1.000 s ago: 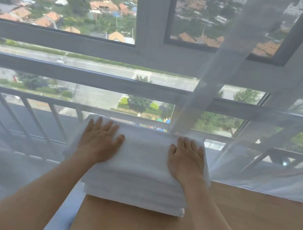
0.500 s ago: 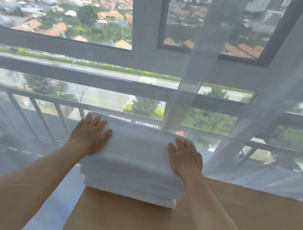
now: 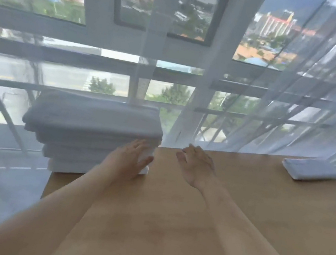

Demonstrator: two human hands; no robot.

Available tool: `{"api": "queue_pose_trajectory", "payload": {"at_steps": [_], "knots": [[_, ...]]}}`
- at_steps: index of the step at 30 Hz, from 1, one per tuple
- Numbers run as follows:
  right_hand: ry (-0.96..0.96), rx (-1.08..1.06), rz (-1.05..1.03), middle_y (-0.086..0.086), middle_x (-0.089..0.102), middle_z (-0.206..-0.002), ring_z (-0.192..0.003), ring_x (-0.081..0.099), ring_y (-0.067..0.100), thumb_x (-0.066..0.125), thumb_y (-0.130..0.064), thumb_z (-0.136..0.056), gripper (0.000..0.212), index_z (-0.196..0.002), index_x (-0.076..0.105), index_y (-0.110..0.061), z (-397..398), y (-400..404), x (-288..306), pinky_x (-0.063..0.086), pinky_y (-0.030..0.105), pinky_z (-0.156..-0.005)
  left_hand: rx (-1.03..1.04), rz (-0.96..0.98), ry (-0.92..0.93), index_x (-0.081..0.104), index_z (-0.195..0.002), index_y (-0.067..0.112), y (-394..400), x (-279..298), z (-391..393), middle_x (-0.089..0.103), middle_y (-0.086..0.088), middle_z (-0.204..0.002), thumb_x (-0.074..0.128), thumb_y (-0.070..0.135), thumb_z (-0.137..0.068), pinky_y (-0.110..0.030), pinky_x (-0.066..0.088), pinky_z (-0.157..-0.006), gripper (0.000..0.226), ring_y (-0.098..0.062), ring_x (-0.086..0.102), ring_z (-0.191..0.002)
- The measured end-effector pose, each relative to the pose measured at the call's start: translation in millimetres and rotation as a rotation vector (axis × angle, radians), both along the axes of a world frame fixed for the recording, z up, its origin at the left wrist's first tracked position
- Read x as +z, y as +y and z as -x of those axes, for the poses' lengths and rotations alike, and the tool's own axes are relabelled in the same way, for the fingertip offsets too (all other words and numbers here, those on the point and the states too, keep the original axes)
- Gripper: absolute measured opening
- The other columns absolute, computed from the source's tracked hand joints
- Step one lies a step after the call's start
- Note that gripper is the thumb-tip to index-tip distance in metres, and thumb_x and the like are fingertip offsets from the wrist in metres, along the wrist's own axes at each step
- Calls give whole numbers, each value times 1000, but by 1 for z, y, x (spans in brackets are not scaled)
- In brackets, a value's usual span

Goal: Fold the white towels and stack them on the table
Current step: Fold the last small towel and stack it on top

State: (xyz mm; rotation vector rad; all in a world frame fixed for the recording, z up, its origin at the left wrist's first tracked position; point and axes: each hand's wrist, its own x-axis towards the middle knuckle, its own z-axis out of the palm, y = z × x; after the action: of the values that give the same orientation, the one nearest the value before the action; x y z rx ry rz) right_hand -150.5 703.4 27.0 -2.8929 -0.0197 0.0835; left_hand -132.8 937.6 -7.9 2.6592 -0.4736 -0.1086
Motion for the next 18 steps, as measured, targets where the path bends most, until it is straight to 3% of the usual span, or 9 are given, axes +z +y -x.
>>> {"api": "queue_pose_trajectory", "payload": {"at_steps": [3,6,11,16,18], "knots": [[83,-69,16,7,35,-159,-147,28,25,25,-47,-106,48,-133,58,-23,36,-42,0,19,40,-117,-103,-35,16,39,-152,26,-54,-3,22,26,8,-165,33,49,-106,-34,24,-119,52,-10,16,-153],[155,-99,13,5,25,-164,-152,17,25,21,-44,-108,49,-144,50,-27,65,-88,-2,13,41,-120,-166,-85,19,39,-151,27,-101,0,39,24,8,-165,32,50,-105,-36,22,-120,52,-10,15,-153],[184,-175,-159,10,43,-151,-142,35,31,29,-44,-108,45,-135,56,-21,99,-168,-9,30,37,-112,-214,-188,36,37,-151,31,-184,6,64,22,12,-166,30,58,-103,-40,26,-117,55,-12,22,-151],[201,-179,-225,8,34,-159,-145,31,27,30,-44,-107,48,-143,50,-19,123,-268,-28,27,34,-116,-233,-235,38,37,-151,32,-288,5,79,25,14,-164,28,59,-103,-39,29,-115,55,-14,28,-149],[189,-202,-229,9,44,-151,-140,38,29,33,-43,-107,46,-136,54,-14,133,-308,-35,31,34,-112,-241,-237,20,39,-150,31,-332,2,84,27,12,-164,28,59,-103,-41,32,-116,55,-15,29,-149]]}}
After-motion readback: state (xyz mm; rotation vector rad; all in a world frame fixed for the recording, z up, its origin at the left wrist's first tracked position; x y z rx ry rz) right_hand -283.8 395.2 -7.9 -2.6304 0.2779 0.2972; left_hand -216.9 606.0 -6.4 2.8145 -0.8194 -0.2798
